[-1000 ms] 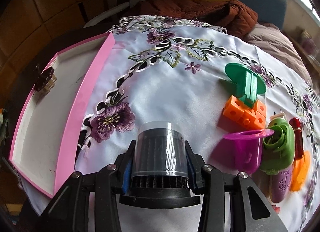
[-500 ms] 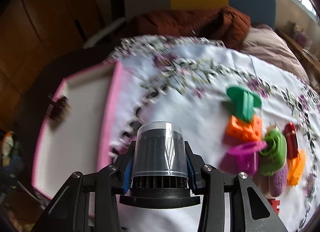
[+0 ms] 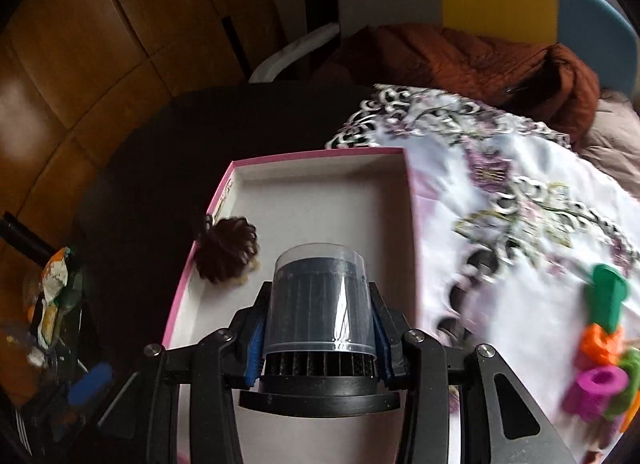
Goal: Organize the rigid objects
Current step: 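Carry the black cylinder into the tray beside the knob and open the right gripper, then move both grippers back from the tray toward the remaining objects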
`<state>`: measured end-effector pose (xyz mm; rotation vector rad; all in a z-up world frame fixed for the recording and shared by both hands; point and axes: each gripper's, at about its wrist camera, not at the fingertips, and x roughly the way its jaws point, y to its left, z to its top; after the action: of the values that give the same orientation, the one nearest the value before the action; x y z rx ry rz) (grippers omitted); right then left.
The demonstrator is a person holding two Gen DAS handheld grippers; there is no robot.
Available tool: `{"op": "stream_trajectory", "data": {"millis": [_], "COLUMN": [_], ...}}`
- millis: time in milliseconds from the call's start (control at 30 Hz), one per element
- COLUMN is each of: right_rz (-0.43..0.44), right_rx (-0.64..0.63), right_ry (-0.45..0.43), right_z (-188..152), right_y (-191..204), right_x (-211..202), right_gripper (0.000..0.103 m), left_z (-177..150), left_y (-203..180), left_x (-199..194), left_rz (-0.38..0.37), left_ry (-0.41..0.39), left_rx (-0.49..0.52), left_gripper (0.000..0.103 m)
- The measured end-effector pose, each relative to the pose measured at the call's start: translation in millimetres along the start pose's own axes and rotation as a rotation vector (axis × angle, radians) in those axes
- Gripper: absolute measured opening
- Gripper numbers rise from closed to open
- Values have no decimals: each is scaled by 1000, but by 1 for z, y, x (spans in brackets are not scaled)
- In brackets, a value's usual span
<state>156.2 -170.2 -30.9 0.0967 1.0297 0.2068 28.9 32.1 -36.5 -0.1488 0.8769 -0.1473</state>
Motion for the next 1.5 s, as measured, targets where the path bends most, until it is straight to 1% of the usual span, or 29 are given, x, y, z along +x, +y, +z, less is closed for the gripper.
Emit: {"op": "stream_trajectory", "data": {"millis": [133, 200, 300, 367, 433, 500, 600, 667, 733, 867, 933, 1167, 1500], "right_rz": [-52, -69, -49, -32, -20, -8, -2, 0, -8, -37, -52, -104, -176], "right_rx": [6, 15, 27, 27, 22, 22, 20, 22, 15, -17, -37, -51, 14], "right_ry": [14, 46, 76, 77, 58, 34, 0, -20, -51, -91, -109, -158, -185], "right_z": [19, 25, 27, 26, 25, 23, 21, 19, 15, 3, -4, -28, -50], "right_y": [14, 15, 15, 15, 16, 15, 12, 9, 5, -1, -4, -27, -78], "right_x": [30, 48, 67, 69, 65, 55, 40, 29, 16, -6, -16, -47, -74], "right_gripper": [43, 44, 44, 45, 52, 56, 59, 63, 67, 70, 73, 76, 78], "left_z": [0, 0, 0, 0, 0, -1, -2, -2, -3, -3, -3, -4, -5], "left_y": [2, 4, 6, 8, 10, 10, 7, 5, 3, -2, -4, -13, -26], "left_x": [2, 3, 5, 6, 7, 7, 6, 4, 3, -2, -4, -8, -8], "left_rz": [-1, -1, 1, 4, 4, 5, 5, 5, 7, 8, 7, 4, 4], "left_ry": [4, 11, 16, 22, 23, 22, 19, 17, 16, 6, 4, 2, 10], "left_rx": [-2, -5, -10, -16, -26, -25, -19, -12, -6, 8, 16, 46, 87], "left_gripper": [26, 26, 26, 26, 26, 26, 26, 26, 26, 26, 26, 27, 27]}}
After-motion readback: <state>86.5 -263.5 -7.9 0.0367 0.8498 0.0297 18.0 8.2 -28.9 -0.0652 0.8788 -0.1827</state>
